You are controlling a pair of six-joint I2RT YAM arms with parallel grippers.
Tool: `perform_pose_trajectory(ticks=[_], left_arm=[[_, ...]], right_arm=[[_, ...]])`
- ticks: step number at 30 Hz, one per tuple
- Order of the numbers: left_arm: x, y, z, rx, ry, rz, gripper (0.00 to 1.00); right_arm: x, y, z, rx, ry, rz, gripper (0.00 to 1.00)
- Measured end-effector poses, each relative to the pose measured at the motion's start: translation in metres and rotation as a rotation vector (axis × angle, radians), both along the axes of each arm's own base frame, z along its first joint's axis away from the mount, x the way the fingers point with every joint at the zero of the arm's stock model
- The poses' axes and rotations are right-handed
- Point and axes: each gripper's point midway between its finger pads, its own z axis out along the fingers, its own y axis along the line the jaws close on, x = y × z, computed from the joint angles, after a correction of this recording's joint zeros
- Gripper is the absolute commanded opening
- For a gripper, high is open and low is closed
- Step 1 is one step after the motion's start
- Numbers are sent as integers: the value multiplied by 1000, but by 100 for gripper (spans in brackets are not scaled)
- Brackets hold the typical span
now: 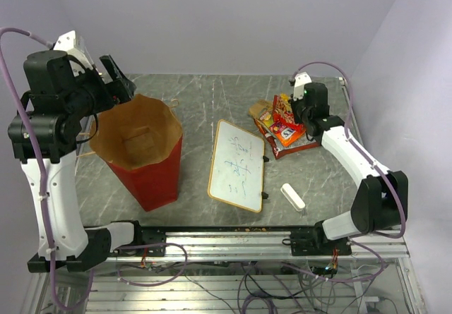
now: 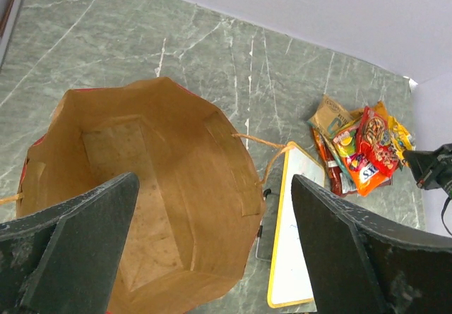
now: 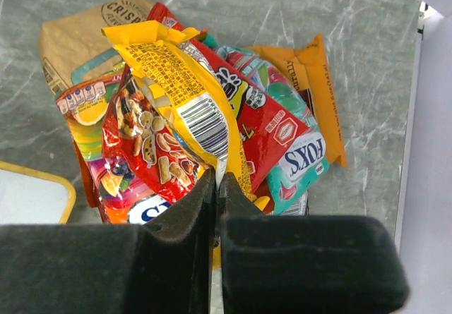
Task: Take the snacks out of the paper bag
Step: Place the snack at the center of the board.
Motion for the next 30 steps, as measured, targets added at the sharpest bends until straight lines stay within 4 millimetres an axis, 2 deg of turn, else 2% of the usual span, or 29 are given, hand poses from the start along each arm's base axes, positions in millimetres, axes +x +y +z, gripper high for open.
perform_pose_trajectory(ticks=[3,7,11,16,21,24,28,29,30], left_arm=[[-8,-5,4,34,-19,-17,99],[-11,-9,4,71,-25,-31,100],[-10,-10,5,96,-24,-27,99],[-6,-10,4,106,-18,-27,99],[-5,-10,2,108,-6,-26,98],[-6,-9,2,110,-4,-21,97],[-5,-10,4,106,-2,-20,95],[-4,-10,3,103,2,-19,96],[-3,-10,2,102,6,-19,96]], right_arm=[[-1,0,-9,-10,13,11,2],[-8,-2,-31,-31,38,21,28],[-17,-3,-50,-34,77,30,46],[-16,1,-44,-5,56,33,60],[-18,4,-27,15,12,46,73],[-19,6,-17,27,-12,60,76],[-20,9,-15,33,-15,76,78],[-21,9,-15,34,-14,80,81],[-21,10,-15,35,-12,85,87]])
